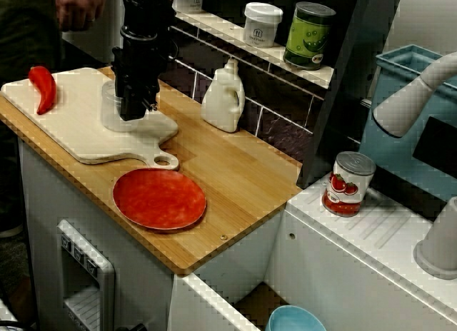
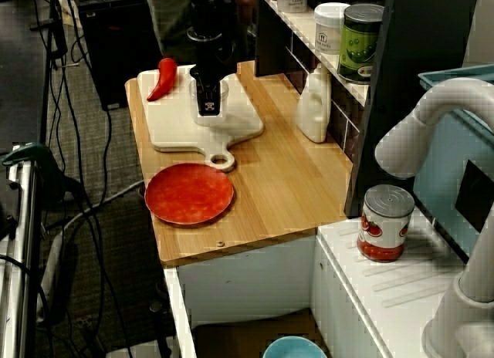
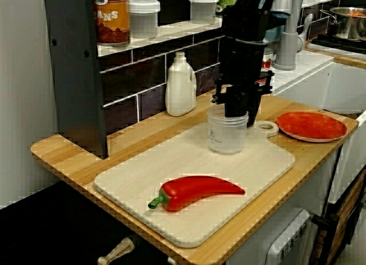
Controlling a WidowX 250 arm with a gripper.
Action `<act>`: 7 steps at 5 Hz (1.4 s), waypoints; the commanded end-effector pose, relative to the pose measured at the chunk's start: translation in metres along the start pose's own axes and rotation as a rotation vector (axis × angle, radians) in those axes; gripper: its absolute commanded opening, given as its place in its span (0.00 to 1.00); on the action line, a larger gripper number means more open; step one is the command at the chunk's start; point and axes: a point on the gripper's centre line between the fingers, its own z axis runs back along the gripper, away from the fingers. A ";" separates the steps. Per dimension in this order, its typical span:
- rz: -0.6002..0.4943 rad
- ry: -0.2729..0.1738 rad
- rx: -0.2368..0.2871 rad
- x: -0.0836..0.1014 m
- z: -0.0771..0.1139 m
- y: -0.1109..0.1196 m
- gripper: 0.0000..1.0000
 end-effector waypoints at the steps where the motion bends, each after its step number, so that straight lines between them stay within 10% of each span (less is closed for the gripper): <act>1: -0.056 -0.080 0.007 -0.002 0.037 -0.024 0.00; 7: -0.147 -0.072 -0.011 0.030 0.039 -0.106 0.00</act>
